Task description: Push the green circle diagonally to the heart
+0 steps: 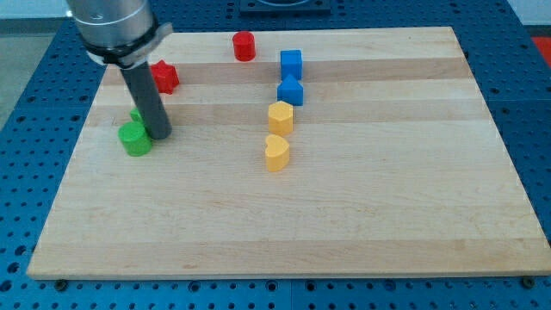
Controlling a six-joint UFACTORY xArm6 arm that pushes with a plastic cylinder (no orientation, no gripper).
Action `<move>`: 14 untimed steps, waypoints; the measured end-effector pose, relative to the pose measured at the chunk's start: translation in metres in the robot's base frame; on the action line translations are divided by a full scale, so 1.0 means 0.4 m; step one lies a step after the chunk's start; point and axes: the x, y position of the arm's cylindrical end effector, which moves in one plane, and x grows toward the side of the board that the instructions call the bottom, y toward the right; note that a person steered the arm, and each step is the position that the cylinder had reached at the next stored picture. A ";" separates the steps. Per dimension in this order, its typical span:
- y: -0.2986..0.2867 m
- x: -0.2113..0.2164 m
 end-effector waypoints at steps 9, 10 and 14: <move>0.126 0.163; 0.244 0.246; -0.122 0.224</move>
